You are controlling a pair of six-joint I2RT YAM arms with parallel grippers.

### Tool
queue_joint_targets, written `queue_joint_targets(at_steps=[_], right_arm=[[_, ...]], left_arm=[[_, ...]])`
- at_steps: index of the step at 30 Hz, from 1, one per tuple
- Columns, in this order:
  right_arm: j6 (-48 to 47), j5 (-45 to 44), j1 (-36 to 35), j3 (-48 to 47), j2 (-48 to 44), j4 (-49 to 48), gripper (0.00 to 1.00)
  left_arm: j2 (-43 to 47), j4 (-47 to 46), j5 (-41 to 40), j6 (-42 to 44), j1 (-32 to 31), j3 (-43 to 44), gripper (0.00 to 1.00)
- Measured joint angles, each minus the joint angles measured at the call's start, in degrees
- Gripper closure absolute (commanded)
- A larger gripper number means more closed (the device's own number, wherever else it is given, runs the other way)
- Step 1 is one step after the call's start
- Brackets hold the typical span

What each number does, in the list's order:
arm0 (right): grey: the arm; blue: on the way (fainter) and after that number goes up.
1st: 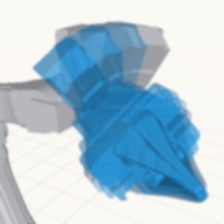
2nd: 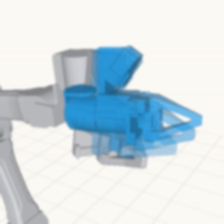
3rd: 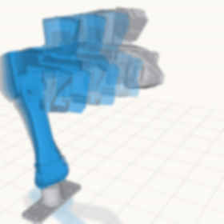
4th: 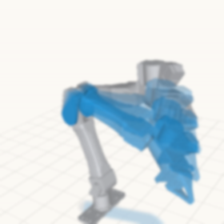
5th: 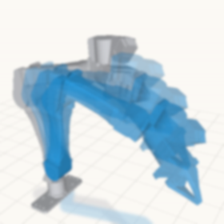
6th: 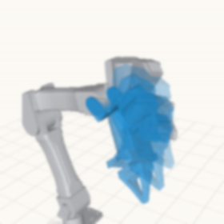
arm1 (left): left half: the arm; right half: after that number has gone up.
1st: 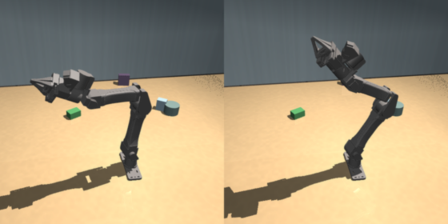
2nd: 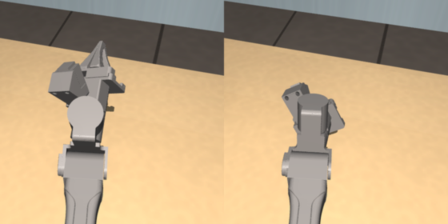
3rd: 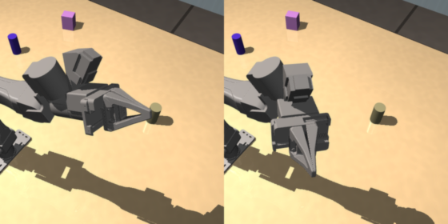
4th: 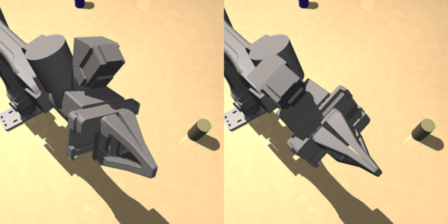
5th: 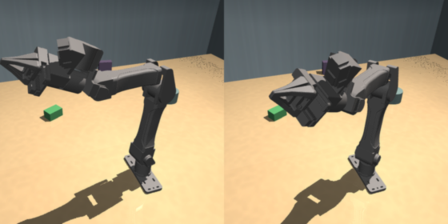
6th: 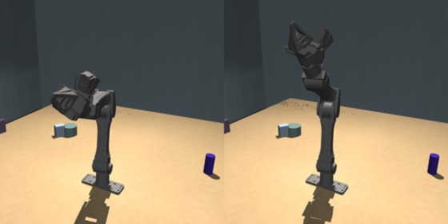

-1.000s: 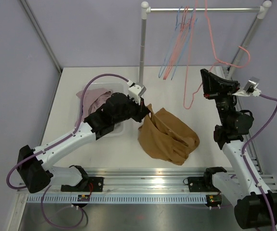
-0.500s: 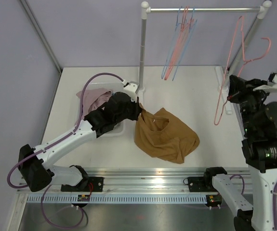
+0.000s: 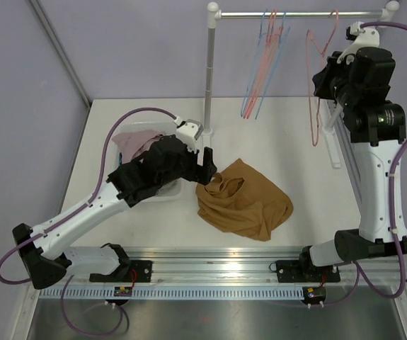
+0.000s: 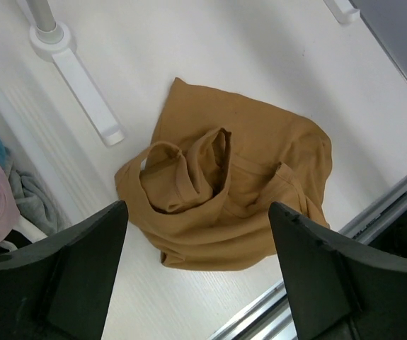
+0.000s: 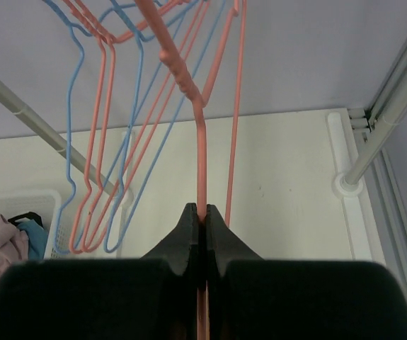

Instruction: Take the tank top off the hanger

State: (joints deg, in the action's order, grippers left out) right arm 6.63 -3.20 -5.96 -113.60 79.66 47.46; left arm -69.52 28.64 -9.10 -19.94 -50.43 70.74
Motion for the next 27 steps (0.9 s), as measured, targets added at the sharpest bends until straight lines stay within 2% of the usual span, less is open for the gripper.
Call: queue_joint_targets(at_steps=[5,6,11,15,21,22,23,25,26,27], right_arm=[[-0.8,2.0,0.0,-13.9,11.0,1.8,1.0],[-0.9,2.5,0.0,-16.6,13.5,2.1,1.0],[-1.1,3.8,0.0,-29.4,25.9,5.1,1.0],[-1.1,4.3,0.0,-33.2,31.9,6.8,1.0],[-0.6,5.3,0.0,-32.3,33.9,7.8,1.0],[-0.5,5.6,0.0,-31.4,33.5,7.0,0.97],[-0.4,5.9,0.0,-30.3,33.0,6.3,0.78],[-0.1,5.9,0.0,-28.2,32.2,5.1,0.67],[-0.4,5.8,0.0,-27.4,31.9,5.2,0.56],[-0.3,5.7,0.0,-26.9,31.7,5.3,0.5]], left_arm=[[4.6,2.8,-0.9,0.0,-1.9,-0.1,0.1],[5.5,3.0,-1.3,-0.1,-2.2,-0.1,0.01],[8.6,4.5,-3.4,-0.5,-4.7,-1.6,0.01],[9.2,6.4,-4.9,-0.6,-5.7,-3.0,0.01],[9.5,7.8,-6.6,-0.7,-5.9,-4.3,0.01],[9.4,7.8,-6.8,-0.6,-5.9,-4.4,0.01],[9.4,7.7,-6.8,-0.7,-5.9,-4.5,0.01],[8.9,7.4,-6.7,-0.7,-5.9,-4.7,0.01],[8.3,6.9,-6.6,-0.9,-6.0,-4.8,0.01],[7.4,6.3,-6.5,-1.0,-6.1,-4.8,0.01]])
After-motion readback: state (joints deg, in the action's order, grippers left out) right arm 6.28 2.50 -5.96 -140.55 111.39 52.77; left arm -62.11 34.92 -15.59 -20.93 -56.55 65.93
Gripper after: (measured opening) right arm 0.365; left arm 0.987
